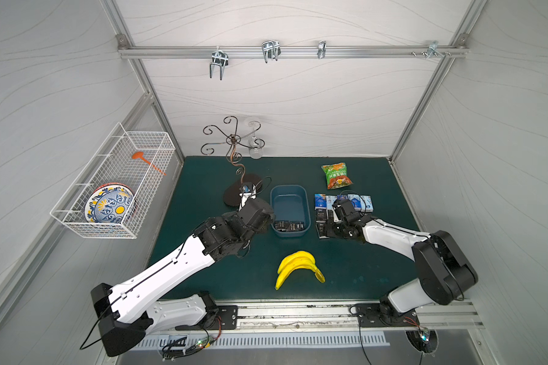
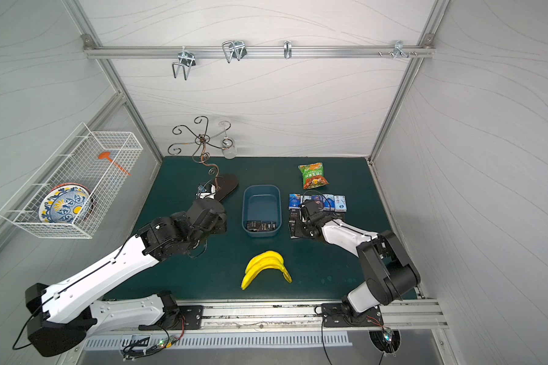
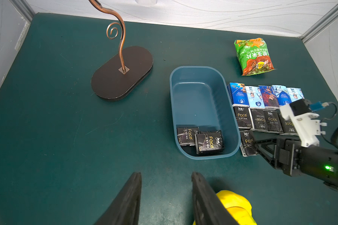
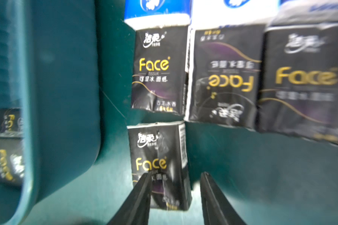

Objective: Take the pocket tissues out of the storage box
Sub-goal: Move the pocket tissues to the center of the board.

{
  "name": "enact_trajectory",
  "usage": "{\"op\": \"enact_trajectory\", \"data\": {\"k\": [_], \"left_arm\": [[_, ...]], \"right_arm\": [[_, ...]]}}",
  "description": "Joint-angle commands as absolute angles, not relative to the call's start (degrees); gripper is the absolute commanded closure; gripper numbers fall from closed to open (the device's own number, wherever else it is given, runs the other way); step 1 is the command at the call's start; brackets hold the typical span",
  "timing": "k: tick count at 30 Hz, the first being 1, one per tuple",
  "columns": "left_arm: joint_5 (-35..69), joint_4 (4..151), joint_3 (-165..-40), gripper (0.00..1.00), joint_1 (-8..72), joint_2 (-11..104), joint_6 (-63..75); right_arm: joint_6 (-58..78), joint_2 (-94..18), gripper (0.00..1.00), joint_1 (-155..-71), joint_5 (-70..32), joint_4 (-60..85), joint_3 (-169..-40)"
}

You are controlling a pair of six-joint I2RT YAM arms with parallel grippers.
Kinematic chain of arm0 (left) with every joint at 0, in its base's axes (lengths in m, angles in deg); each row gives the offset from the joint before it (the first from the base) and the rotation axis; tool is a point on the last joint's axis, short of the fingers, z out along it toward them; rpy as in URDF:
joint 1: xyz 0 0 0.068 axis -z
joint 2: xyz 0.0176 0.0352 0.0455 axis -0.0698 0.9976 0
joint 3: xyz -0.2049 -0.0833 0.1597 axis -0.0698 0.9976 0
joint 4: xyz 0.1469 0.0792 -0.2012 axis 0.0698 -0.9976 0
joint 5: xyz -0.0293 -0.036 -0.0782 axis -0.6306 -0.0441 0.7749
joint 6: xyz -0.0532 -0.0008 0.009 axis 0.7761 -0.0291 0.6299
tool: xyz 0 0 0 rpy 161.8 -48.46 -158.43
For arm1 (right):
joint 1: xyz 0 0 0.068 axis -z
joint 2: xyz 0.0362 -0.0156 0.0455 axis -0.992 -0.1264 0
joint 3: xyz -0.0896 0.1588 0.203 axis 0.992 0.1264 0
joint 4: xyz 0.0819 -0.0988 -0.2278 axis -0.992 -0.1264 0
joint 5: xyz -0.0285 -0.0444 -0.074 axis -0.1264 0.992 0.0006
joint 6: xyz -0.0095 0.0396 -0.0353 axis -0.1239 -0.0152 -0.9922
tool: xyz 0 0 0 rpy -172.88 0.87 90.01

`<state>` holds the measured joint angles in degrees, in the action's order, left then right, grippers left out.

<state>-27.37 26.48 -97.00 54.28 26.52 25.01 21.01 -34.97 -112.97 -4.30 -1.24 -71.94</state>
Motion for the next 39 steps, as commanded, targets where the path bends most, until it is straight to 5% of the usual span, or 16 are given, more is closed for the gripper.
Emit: {"op": "enact_trajectory", "data": {"k": [1,13,20,29,34,39], "left_arm": [[-28.2,28.4,-98.3,0.54,54.0,26.3,24.4],[-28.9,27.6,-97.4,0.54,54.0,24.8,24.5],[-28.6,28.0,-97.0,0.54,54.0,25.2,24.6],[-27.4,27.9,-97.0,0.55,54.0,26.5,24.7],[-27.9,28.0,-96.6,0.54,54.0,25.5,24.8],[-28.1,27.8,-96.6,0.54,54.0,25.0,24.9]], "right_arm": [[19.3,-33.5,0.53,-112.7,-3.1,-5.0,-74.1],[19.3,-36.0,0.53,-113.2,-2.7,-4.7,-74.3],[17.9,-36.2,0.55,-120.4,15.4,-12.7,-78.5],[18.7,-34.4,0.56,-120.1,8.6,-9.4,-77.7],[18.1,-33.5,0.71,-119.4,2.4,-7.8,-76.2],[18.7,-36.3,0.75,-119.1,0.4,-4.8,-75.2]]}}
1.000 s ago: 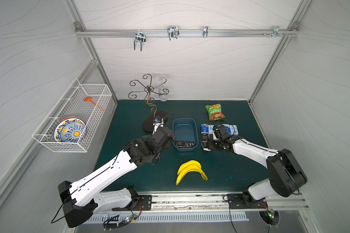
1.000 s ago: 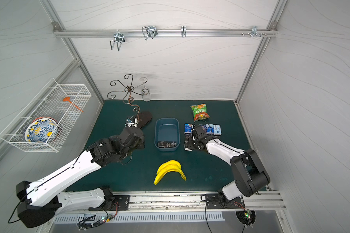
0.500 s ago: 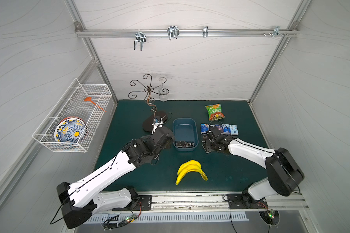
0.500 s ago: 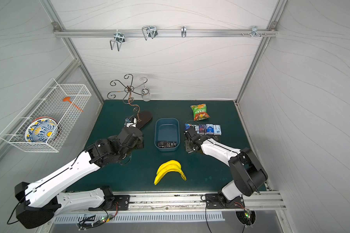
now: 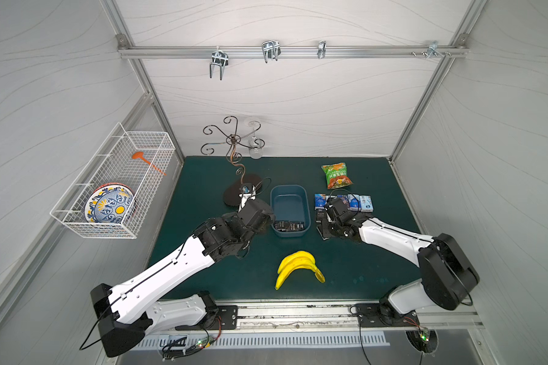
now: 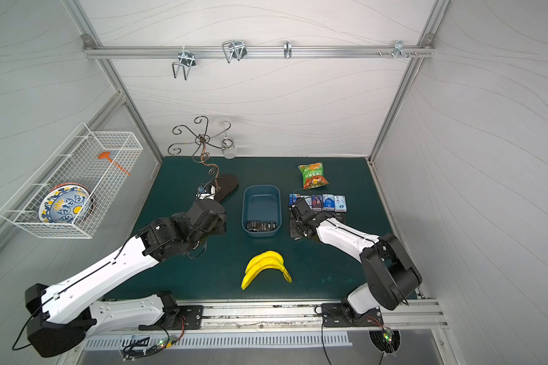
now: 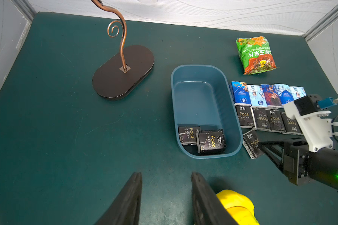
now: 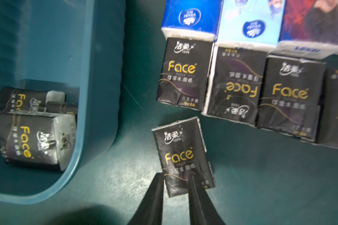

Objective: Take the pocket tissues out of the storage box
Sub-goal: Move the pocket tissues to the center of the board.

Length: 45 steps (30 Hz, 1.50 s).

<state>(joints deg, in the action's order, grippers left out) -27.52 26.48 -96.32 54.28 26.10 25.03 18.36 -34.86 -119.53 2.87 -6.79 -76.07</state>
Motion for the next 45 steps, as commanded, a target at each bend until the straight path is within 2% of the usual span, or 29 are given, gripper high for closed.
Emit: {"op": "enact_trajectory", "data": {"k": [1,16,38,45], "left_arm": [[-28.1,27.6,-96.5,0.55,54.0,24.9,24.9],[-29.2,26.7,-94.9,0.54,54.0,22.5,25.0],[-27.7,27.5,-93.1,0.54,54.0,21.5,25.2],[-27.3,27.3,-92.7,0.54,54.1,20.6,25.0]], "right_arm": [[19.1,-36.8,0.75,-119.1,0.0,-3.8,-74.9],[28.1,-43.2,0.72,-118.2,-1.5,4.6,-73.8],[47.2,-36.5,0.72,-120.3,6.0,9.8,-64.7],[55.2,-38.5,0.72,-120.3,8.0,13.9,-63.6]]}}
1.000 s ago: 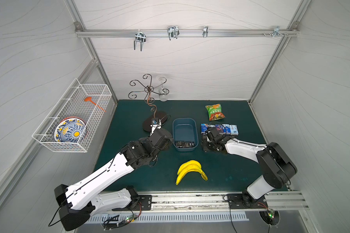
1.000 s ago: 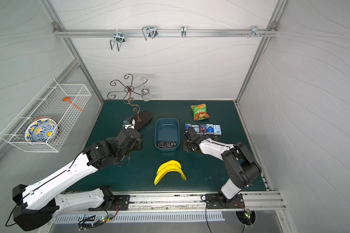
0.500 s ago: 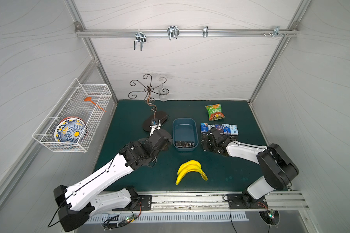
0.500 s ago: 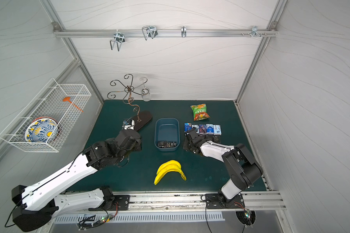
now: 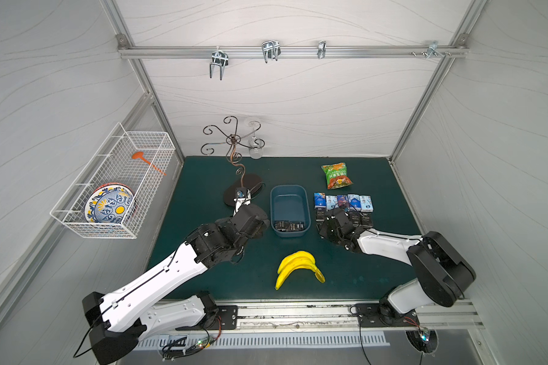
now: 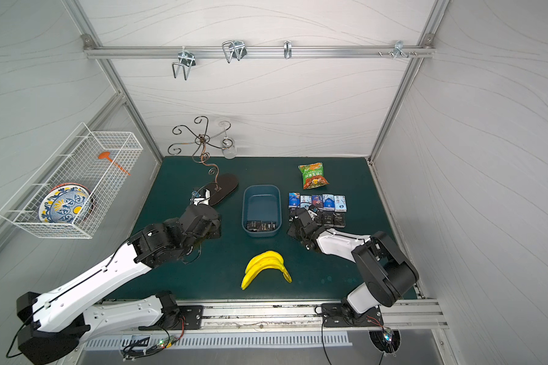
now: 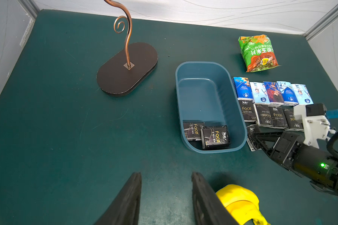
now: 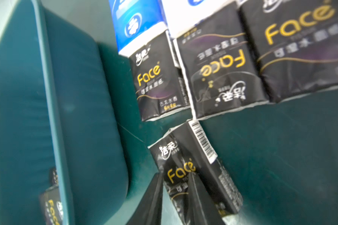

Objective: Take the pocket tissues out of the storage box
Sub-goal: Move the pocket tissues to the center of the board, then adjust the pocket tissues in the storage box.

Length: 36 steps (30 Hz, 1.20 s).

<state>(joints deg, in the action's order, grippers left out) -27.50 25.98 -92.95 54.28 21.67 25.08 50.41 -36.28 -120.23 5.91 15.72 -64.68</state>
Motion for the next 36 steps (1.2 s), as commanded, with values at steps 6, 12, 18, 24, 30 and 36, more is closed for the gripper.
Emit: {"op": "enact_trajectory", "data": {"k": [6,12,18,24,30,36], "left_arm": [[-27.6,26.9,-92.0,0.54,54.0,19.1,25.0],[-27.5,26.9,-91.8,0.54,54.0,19.1,25.1],[-27.4,27.3,-92.0,0.54,54.0,19.2,25.1],[-27.4,27.4,-92.4,0.54,54.0,19.8,25.2],[-27.9,27.3,-92.4,0.54,54.0,20.2,25.4],[-29.8,26.8,-92.2,0.53,53.9,20.2,25.1]], "right_arm": [[58.6,-40.4,0.71,-120.8,7.8,15.9,-64.1],[60.7,-40.1,0.68,-121.1,8.4,16.9,-64.1],[59.6,-35.9,0.64,-121.3,9.6,14.6,-65.1],[55.8,-32.0,0.63,-121.3,10.3,12.8,-66.7],[43.2,-30.8,0.62,-121.5,7.5,6.2,-73.1],[16.0,-38.9,0.58,-123.1,2.2,-13.4,-91.2]]}}
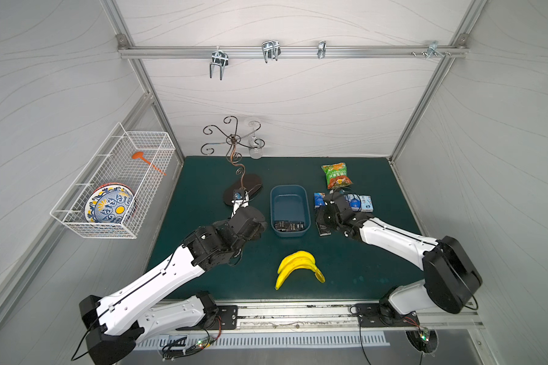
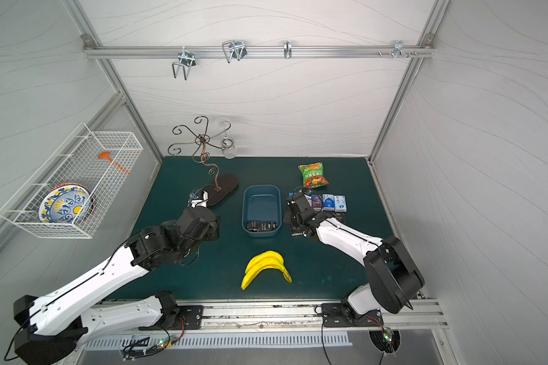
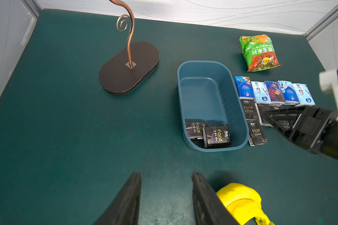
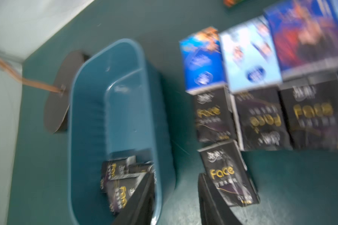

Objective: Take the pocket tissues out of the storage box
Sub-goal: Adjust the pocket tissues in the storage box.

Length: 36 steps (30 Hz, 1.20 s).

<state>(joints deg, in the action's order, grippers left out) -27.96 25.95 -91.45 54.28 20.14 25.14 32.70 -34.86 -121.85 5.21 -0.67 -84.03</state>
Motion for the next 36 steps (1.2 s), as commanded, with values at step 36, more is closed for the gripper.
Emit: {"op": "enact_trajectory", "data": {"k": [36], "left_arm": [[-30.0,26.8,-90.6,0.52,50.5,20.6,24.8]], "right_arm": [[9.1,-77.4,0.68,-127.0,2.1,-25.4,-124.7]]}}
